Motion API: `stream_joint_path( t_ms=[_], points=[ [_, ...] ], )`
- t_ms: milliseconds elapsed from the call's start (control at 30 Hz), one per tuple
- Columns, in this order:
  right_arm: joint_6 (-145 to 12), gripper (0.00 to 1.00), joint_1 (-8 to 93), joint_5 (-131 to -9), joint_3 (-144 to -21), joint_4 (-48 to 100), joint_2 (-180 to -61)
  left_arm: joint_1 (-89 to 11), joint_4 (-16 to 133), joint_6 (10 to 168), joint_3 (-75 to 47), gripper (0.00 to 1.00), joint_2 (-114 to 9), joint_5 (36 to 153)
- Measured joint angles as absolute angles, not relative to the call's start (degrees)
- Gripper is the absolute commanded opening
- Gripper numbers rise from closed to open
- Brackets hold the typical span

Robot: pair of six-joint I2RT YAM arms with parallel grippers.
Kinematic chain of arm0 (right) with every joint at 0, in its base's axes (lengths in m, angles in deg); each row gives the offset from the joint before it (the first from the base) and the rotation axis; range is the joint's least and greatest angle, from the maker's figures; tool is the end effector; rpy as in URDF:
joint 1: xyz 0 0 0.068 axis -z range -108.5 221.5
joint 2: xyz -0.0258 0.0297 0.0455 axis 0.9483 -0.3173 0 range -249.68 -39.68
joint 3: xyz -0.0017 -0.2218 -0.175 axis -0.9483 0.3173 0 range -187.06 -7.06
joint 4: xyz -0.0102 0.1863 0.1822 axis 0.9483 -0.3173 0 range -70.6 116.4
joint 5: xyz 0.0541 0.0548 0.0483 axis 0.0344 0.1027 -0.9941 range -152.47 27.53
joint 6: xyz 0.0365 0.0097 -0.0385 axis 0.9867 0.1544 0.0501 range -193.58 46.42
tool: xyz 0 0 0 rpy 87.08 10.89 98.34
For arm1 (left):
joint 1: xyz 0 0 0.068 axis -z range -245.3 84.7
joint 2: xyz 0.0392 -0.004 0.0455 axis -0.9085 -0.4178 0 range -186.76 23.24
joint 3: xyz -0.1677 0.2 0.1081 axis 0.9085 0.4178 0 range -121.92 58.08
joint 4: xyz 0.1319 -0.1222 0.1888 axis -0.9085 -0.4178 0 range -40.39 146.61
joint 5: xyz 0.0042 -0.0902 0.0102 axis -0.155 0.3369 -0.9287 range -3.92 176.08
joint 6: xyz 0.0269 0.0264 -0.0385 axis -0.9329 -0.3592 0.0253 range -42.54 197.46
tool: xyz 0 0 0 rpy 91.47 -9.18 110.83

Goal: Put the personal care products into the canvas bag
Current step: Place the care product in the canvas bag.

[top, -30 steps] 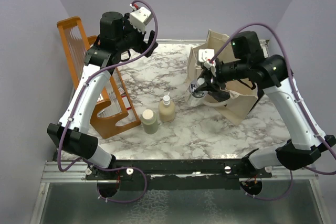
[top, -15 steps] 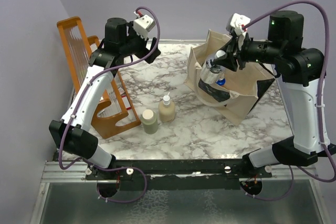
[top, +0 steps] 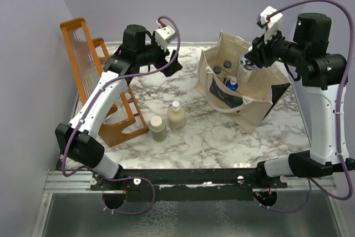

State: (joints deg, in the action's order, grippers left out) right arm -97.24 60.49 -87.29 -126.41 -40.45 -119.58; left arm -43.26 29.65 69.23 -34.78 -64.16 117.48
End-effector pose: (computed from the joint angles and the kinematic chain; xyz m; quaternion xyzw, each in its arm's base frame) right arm 0.2099 0.0561 0.5359 -0.3552 0.7633 0.1266 0.5245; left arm 0.3101 -0.1455 0.4320 0.3548 0.7284 -0.2872 0.5110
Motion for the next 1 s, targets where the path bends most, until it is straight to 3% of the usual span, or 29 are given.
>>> stream_joint_path(
  t_ms=[667,867,1000],
  points=[
    [-97.0,0.01,66.7,-79.6,-106.1,-34.8,-117.7,-31.6,35.2,74.3,-32.4,0.82,-72.5,120.5],
    [-97.5,0.01,67.1,-79.2,-103.2,-33.8,-117.7,-29.1,36.6,75.4,-32.5,0.77,-75.0,120.2],
    [-98.0,0.01,67.1,-78.6,-101.0,-32.7,-117.5,-28.0,37.1,76.8,-33.5,0.68,-78.2,120.0]
  ],
)
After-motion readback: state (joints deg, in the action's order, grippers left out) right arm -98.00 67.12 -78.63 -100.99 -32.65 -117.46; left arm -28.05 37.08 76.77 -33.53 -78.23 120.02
